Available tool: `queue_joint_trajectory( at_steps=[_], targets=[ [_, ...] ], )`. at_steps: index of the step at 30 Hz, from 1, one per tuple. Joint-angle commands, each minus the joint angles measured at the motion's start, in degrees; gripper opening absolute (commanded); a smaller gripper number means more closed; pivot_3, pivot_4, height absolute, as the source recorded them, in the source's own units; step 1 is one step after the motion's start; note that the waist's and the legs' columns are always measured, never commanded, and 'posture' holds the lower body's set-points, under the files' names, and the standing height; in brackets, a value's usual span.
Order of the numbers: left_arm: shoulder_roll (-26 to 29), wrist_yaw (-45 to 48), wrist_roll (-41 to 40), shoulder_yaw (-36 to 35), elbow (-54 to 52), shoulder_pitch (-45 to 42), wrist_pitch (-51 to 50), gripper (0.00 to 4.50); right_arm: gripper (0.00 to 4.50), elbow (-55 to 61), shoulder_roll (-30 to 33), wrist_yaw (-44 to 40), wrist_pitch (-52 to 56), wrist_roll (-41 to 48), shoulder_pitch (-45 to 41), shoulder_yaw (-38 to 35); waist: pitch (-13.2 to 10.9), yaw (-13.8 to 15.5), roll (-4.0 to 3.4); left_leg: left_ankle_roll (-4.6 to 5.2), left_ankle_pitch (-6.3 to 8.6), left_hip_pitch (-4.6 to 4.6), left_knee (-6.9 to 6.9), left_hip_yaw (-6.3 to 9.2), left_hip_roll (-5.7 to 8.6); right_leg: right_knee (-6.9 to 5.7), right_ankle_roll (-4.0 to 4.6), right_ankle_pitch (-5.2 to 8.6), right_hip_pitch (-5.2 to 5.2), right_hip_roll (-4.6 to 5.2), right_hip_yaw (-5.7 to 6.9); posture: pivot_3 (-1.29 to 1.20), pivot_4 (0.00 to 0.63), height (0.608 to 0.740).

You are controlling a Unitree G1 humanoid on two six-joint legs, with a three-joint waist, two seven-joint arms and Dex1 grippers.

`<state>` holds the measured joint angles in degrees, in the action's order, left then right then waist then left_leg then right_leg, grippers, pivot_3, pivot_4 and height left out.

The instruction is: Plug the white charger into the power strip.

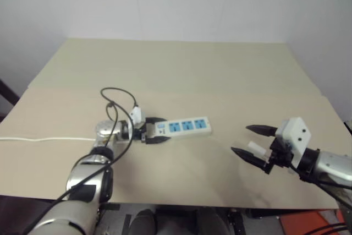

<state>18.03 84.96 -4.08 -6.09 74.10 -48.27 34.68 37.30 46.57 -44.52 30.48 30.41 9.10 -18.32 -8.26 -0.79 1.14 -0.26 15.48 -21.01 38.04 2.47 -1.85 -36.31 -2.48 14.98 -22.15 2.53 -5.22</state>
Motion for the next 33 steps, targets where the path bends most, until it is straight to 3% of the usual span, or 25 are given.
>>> queue_joint_trajectory(
  at_steps=[1,7,13,18,22,27,33],
  targets=[
    [0.6,-1.6,1.5,0.7,0.4,0.5,0.4,3.27,4.5,1.4,-0.1,0.7,-0.2,0.0,-0.5,-0.3,0.1,0.0,0.03,0.0,0.0,0.0,0.0,0.0,0.0,-0.01,0.0,0.0,0.0,0.0,0.0,0.0,0.15,0.74],
    [-0.2,3.0,0.7,1.4,-0.2,0.2,0.1,3.27,4.5,-0.7,3.5,-0.7,6.0,3.8,-1.7,-2.8,0.1,0.0,0.02,0.01,0.0,-0.01,0.0,0.0,0.0,0.0,0.0,0.0,0.0,-0.01,0.0,0.0,0.15,0.74],
    [-0.8,7.2,0.7,2.4,-0.7,-0.1,0.3,3.27,4.5,-3.2,18.5,-1.6,19.5,3.1,-9.6,-0.3,0.2,0.0,-0.04,0.01,0.0,-0.04,0.02,0.02,-0.02,0.05,0.02,0.0,-0.04,-0.01,0.04,0.0,0.15,0.74],
    [-1.4,7.5,0.9,5.5,-1.0,0.3,1.0,3.27,4.5,-7.2,28.4,-4.7,28.6,2.6,-23.8,11.0,0.2,0.1,-0.11,0.02,0.0,-0.11,0.04,0.1,-0.01,0.08,0.02,0.0,-0.05,0.01,0.09,0.0,0.15,0.74],
    [-2.1,7.5,0.5,6.2,-1.2,0.6,1.1,3.27,4.5,-7.1,33.0,-10.2,33.6,-1.1,-37.7,25.3,0.2,0.2,-0.16,0.02,0.0,-0.16,0.04,0.13,-0.03,0.17,0.02,0.01,-0.08,0.04,0.15,0.0,0.15,0.74],
    [-2.6,7.5,-0.3,6.6,-1.6,0.7,1.2,3.27,4.5,-7.8,30.2,-12.7,42.6,-8.2,-52.1,43.5,0.2,0.6,-0.17,0.01,0.0,-0.24,0.07,0.17,-0.02,0.2,0.02,0.01,-0.12,0.07,0.21,0.0,0.15,0.74],
    [-2.2,7.5,-1.2,7.0,-2.0,1.6,1.7,3.27,4.5,-10.7,24.4,-11.3,49.3,-11.7,-58.9,53.6,0.2,0.7,-0.21,0.01,0.0,-0.31,0.1,0.21,-0.01,0.12,0.02,0.0,-0.25,0.08,0.22,0.0,0.15,0.74]
  ],
)
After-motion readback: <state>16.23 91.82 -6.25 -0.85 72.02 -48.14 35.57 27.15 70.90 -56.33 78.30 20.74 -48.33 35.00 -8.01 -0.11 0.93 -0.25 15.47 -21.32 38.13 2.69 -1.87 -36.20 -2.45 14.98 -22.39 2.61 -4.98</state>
